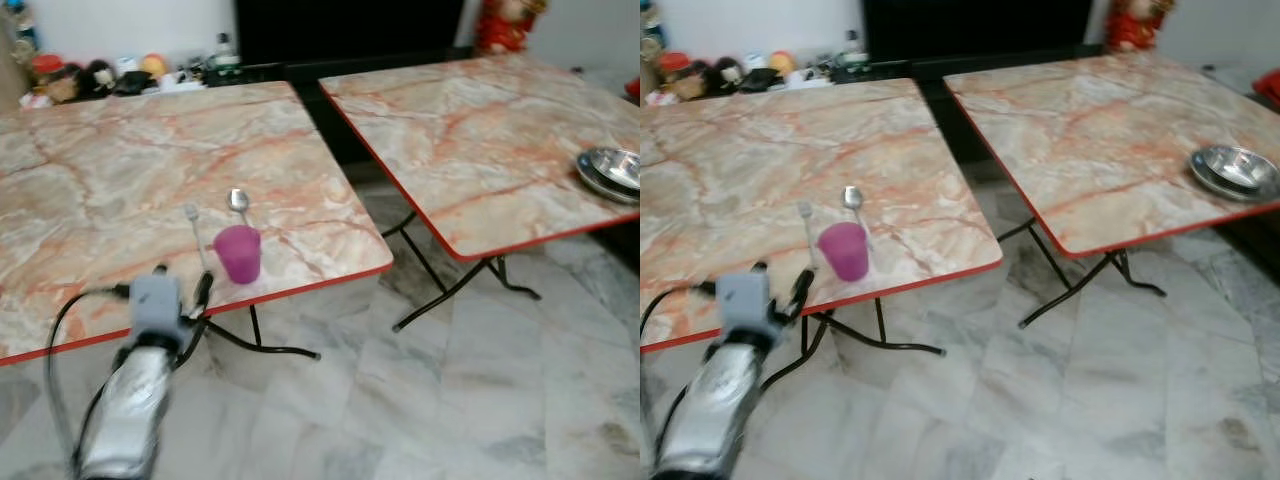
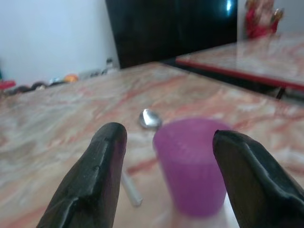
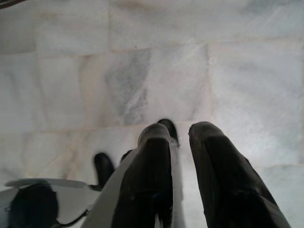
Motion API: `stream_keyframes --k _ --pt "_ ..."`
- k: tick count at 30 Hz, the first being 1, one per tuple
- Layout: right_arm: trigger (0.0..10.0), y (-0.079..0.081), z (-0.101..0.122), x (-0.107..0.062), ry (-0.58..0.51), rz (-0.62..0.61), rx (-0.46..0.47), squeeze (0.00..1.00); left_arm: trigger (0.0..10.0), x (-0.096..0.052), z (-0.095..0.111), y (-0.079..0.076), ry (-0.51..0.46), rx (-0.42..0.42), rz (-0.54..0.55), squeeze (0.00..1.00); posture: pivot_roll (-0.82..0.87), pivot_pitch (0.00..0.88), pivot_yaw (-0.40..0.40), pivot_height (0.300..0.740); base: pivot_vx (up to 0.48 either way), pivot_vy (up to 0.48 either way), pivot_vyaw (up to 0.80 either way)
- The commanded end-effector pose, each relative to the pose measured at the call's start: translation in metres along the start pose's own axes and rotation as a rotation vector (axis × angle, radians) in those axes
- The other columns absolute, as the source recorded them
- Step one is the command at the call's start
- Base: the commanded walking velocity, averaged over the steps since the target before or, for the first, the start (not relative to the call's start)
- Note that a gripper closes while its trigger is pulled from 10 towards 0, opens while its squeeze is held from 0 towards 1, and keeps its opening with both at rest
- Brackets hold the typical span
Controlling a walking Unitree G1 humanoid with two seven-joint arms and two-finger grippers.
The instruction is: Setting the table
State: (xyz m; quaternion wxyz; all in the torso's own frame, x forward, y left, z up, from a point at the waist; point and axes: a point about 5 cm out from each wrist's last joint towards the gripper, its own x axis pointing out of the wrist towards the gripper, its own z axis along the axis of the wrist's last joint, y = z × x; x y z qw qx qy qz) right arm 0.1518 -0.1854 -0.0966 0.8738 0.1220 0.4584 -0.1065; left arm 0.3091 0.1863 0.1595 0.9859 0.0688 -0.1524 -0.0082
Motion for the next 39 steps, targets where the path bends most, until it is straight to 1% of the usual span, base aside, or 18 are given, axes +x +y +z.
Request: stream_keyframes --k 1,7,10,14,16,18,21,24,27,29,36,39 --pt "10.0 0.002 -0.002 0.000 -0.002 0.006 -0.002 0.00 10.0 -0.009 -0.011 0.011 0.057 0.002 0.035 0.00 0.02 0.120 0.017 0.740 0.000 0.000 0.00" --pt "10.0 0.002 -0.002 0.000 0.002 0.006 -0.007 0.00 10.0 -0.012 -0.013 0.015 0.067 0.011 0.067 0.00 0.02 0.118 0.017 0.740 0.000 0.000 0.00" --pt "10.0 0.001 -0.003 -0.001 0.004 0.004 -0.007 0.00 10.0 -0.011 -0.008 0.019 0.054 -0.014 0.091 0.00 0.02 0.119 0.016 0.740 0.000 0.000 0.00" --pt "10.0 0.001 -0.004 -0.001 0.005 0.005 -0.007 0.00 10.0 -0.009 -0.005 0.014 0.052 -0.049 0.054 0.00 0.02 0.119 0.016 0.740 0.000 0.000 0.00" --pt "10.0 0.001 -0.004 -0.001 0.005 0.006 -0.007 0.00 10.0 -0.010 -0.004 0.011 0.055 -0.044 0.029 0.00 0.02 0.118 0.017 0.740 0.000 0.000 0.00" --pt "10.0 0.002 -0.004 -0.001 0.004 0.007 -0.008 0.00 10.0 -0.011 -0.004 0.010 0.055 -0.043 0.032 0.00 0.02 0.118 0.017 0.740 0.000 0.000 0.00" --pt "10.0 0.001 -0.003 -0.001 0.000 0.007 -0.006 0.00 10.0 -0.011 -0.001 0.014 0.045 -0.076 0.072 0.00 0.02 0.119 0.016 0.740 0.000 0.000 0.00" --pt "10.0 0.002 -0.003 -0.001 -0.003 0.008 -0.006 0.00 10.0 -0.009 0.003 0.012 0.041 -0.091 0.067 0.00 0.02 0.118 0.015 0.740 0.000 0.000 0.00" --pt "10.0 0.002 -0.002 -0.001 -0.006 0.008 -0.002 0.00 10.0 -0.008 0.004 0.009 0.044 -0.108 0.054 0.00 0.02 0.118 0.016 0.740 0.000 0.370 0.00" --pt "10.0 0.002 -0.002 0.000 -0.006 0.011 -0.005 0.00 10.0 -0.009 0.000 0.006 0.060 -0.106 0.046 0.00 0.02 0.117 0.018 0.740 0.000 0.480 0.00" --pt "10.0 0.003 -0.002 0.000 -0.008 0.011 -0.011 0.00 10.0 -0.011 -0.001 0.005 0.067 -0.096 0.038 0.00 0.02 0.118 0.018 0.740 0.000 0.446 0.00" --pt "10.0 0.003 -0.002 0.000 -0.007 0.012 -0.014 0.00 10.0 -0.012 -0.001 0.006 0.066 -0.086 0.037 0.00 0.02 0.118 0.018 0.740 0.000 0.000 0.00"
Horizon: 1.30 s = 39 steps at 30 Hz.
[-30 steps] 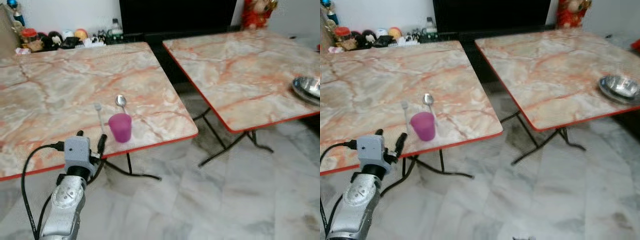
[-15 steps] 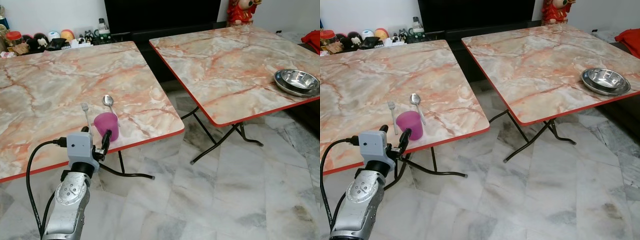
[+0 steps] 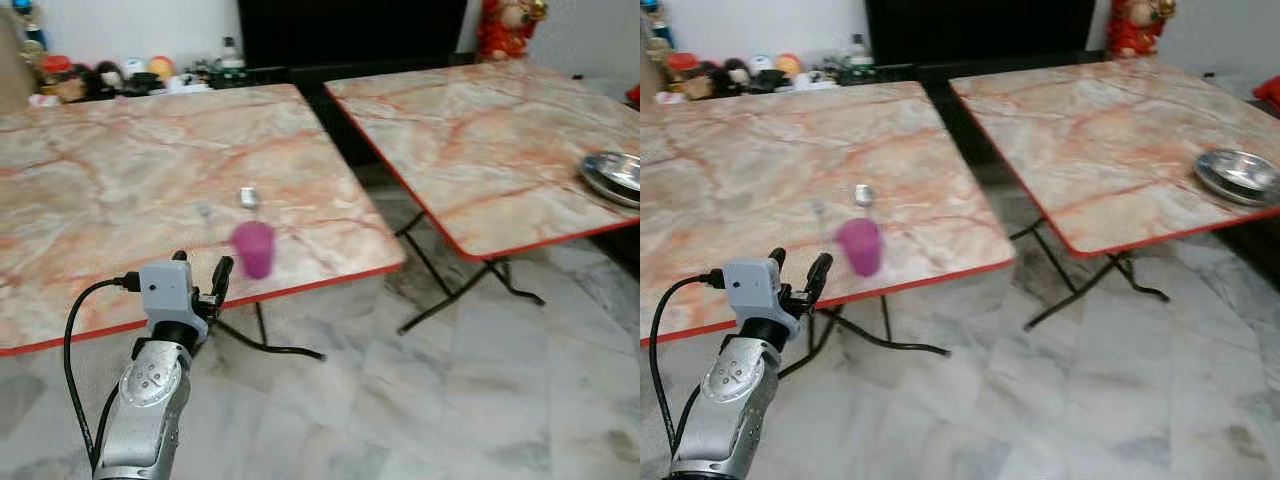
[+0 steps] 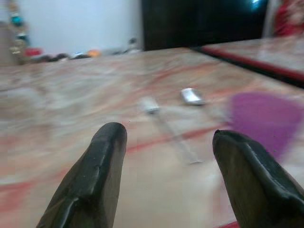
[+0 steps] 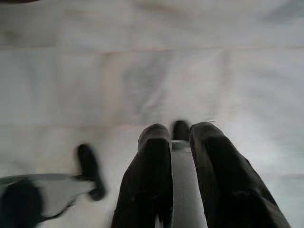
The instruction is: Setting the table
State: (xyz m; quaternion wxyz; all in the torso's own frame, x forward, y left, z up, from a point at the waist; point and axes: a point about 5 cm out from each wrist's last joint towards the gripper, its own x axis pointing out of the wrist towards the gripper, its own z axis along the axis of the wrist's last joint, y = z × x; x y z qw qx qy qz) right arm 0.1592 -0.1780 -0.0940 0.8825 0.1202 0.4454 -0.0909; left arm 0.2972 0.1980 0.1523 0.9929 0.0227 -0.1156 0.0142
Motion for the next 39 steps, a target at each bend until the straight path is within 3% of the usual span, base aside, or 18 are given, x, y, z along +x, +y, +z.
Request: stream_keyframes --k 1,16,26,39 --pt "10.0 -0.007 -0.007 -0.002 0.020 -0.018 0.004 0.00 10.0 0.001 0.004 -0.005 -0.011 0.000 -0.016 0.00 0.02 0.118 0.018 0.740 0.000 0.000 0.00" --pt "10.0 -0.007 -0.010 -0.003 0.029 -0.014 -0.015 0.00 10.0 0.003 0.012 -0.012 -0.038 -0.037 -0.051 0.00 0.02 0.118 0.018 0.740 0.000 0.000 0.00" --pt "10.0 -0.006 -0.008 -0.002 0.027 -0.007 -0.045 0.00 10.0 0.004 0.012 -0.015 -0.035 -0.048 -0.072 0.00 0.02 0.119 0.020 0.740 0.315 0.000 0.00" --pt "10.0 -0.007 -0.010 -0.003 0.024 -0.012 -0.052 0.00 10.0 0.002 0.011 -0.017 -0.031 -0.068 -0.068 0.00 0.02 0.120 0.020 0.740 0.294 0.000 -0.50"
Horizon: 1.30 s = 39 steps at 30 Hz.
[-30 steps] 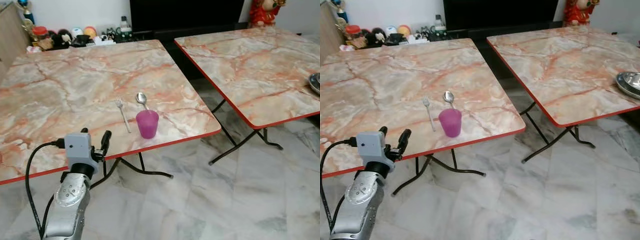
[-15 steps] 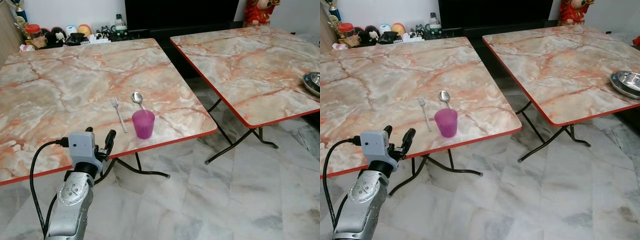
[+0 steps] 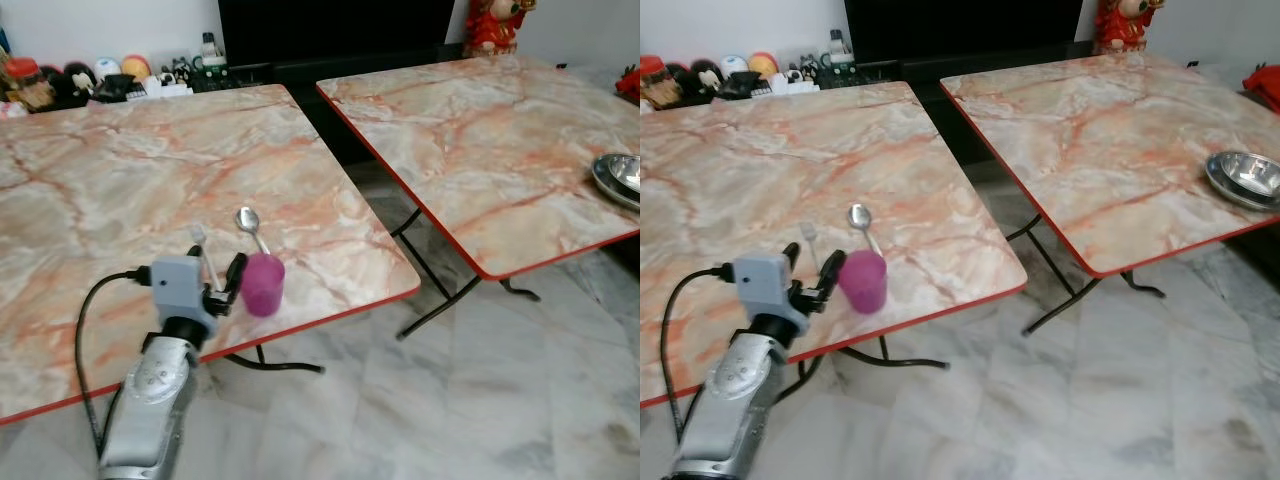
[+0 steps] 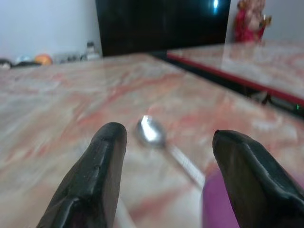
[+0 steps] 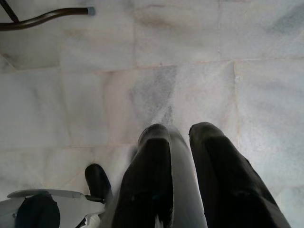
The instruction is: Setting the table
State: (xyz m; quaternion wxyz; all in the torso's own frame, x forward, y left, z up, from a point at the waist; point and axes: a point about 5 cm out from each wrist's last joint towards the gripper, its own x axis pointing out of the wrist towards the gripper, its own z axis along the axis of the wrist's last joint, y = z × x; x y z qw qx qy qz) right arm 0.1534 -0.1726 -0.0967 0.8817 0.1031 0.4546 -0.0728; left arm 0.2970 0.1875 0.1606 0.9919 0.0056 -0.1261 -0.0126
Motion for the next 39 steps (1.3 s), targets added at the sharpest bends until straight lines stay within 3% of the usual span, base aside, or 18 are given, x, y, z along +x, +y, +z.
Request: stream_keyframes --k 1,15,19,24,25,26,29,39 --pt "10.0 -0.010 -0.003 -0.002 0.005 -0.028 -0.004 0.00 10.0 0.001 0.002 -0.007 -0.013 -0.032 -0.015 0.00 0.02 0.120 0.020 0.740 0.000 0.000 0.00" --pt "10.0 -0.013 -0.002 -0.002 -0.002 -0.037 0.003 0.00 10.0 0.005 0.017 0.001 -0.045 -0.061 -0.013 0.00 0.03 0.125 0.019 0.740 0.000 0.000 0.00" --pt "10.0 -0.014 -0.001 -0.002 -0.002 -0.039 0.001 0.00 10.0 0.011 0.040 0.021 -0.081 -0.095 0.015 0.00 0.04 0.128 0.021 0.740 0.000 0.000 0.00" --pt "10.0 -0.014 -0.001 -0.002 0.002 -0.039 -0.002 0.00 10.0 0.013 0.049 0.034 -0.068 -0.117 0.018 0.00 0.05 0.130 0.022 0.740 0.000 0.000 0.00" --pt "10.0 -0.014 -0.001 -0.002 0.006 -0.038 -0.005 0.00 10.0 0.013 0.047 0.039 -0.003 -0.100 -0.017 0.00 0.05 0.132 0.022 0.740 0.000 0.000 0.00" --pt "10.0 -0.013 -0.002 -0.002 0.013 -0.035 -0.011 0.00 10.0 0.011 0.045 0.055 0.107 -0.037 -0.039 0.00 0.05 0.135 0.024 0.740 0.000 0.000 0.00" --pt "10.0 -0.013 -0.003 -0.002 0.018 -0.035 -0.014 0.00 10.0 0.007 0.048 0.072 0.191 -0.091 -0.061 0.00 0.05 0.134 0.022 0.740 0.000 0.000 0.00" --pt "10.0 -0.016 -0.005 -0.003 0.027 -0.043 -0.017 0.00 10.0 -0.015 0.048 0.074 0.409 -0.083 -0.296 0.00 0.06 0.138 0.017 0.740 0.000 0.000 0.00"
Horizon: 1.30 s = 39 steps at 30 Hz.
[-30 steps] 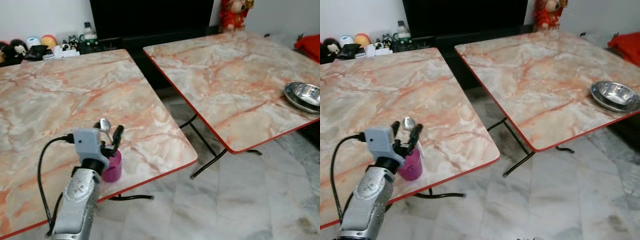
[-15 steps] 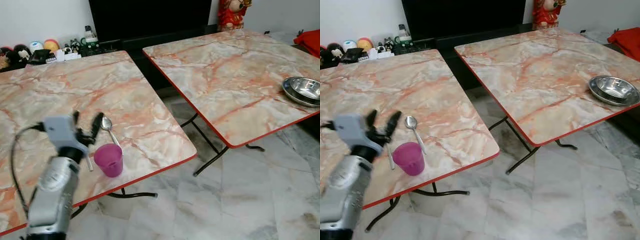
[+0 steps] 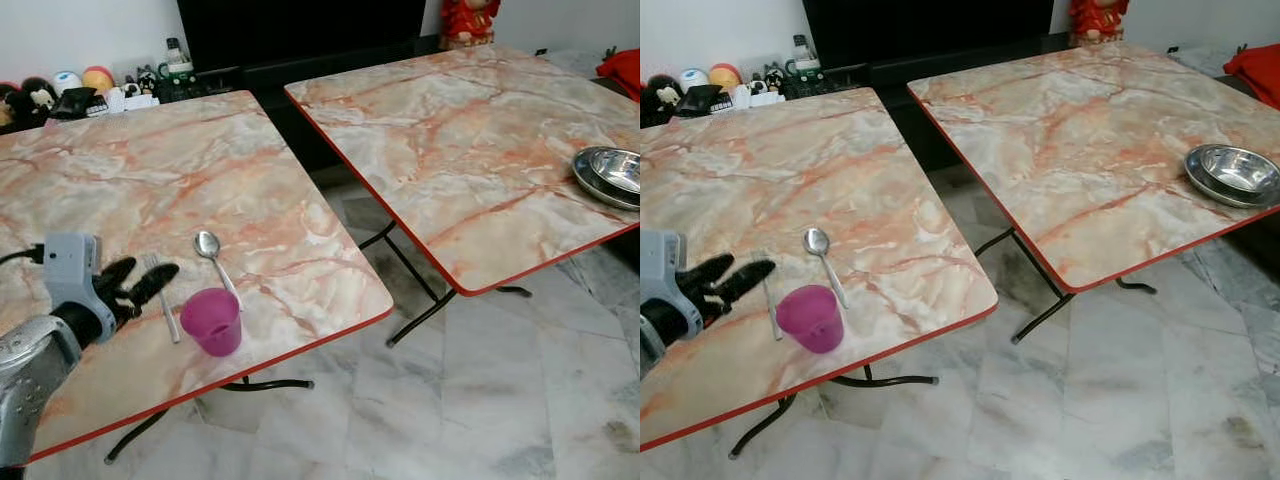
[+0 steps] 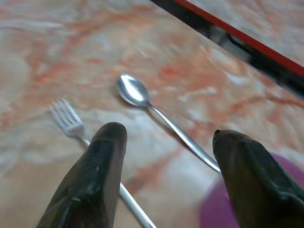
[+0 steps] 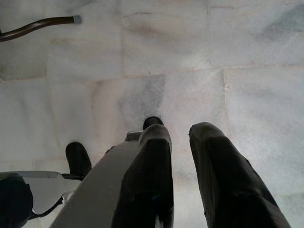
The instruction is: Setting the table
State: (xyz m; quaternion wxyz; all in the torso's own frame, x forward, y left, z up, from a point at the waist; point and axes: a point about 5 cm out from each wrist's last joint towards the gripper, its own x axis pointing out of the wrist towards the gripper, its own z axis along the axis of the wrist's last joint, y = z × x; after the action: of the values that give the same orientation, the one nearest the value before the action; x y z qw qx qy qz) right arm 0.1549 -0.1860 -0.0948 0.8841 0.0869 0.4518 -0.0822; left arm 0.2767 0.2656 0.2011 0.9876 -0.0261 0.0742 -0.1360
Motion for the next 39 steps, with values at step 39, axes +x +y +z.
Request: stream_keyframes --k 39 --pt "10.0 -0.004 -0.012 -0.003 0.046 -0.017 0.005 0.00 10.0 0.006 -0.004 -0.033 0.271 0.209 -0.178 0.00 0.05 0.134 0.025 0.740 0.000 0.000 0.00"
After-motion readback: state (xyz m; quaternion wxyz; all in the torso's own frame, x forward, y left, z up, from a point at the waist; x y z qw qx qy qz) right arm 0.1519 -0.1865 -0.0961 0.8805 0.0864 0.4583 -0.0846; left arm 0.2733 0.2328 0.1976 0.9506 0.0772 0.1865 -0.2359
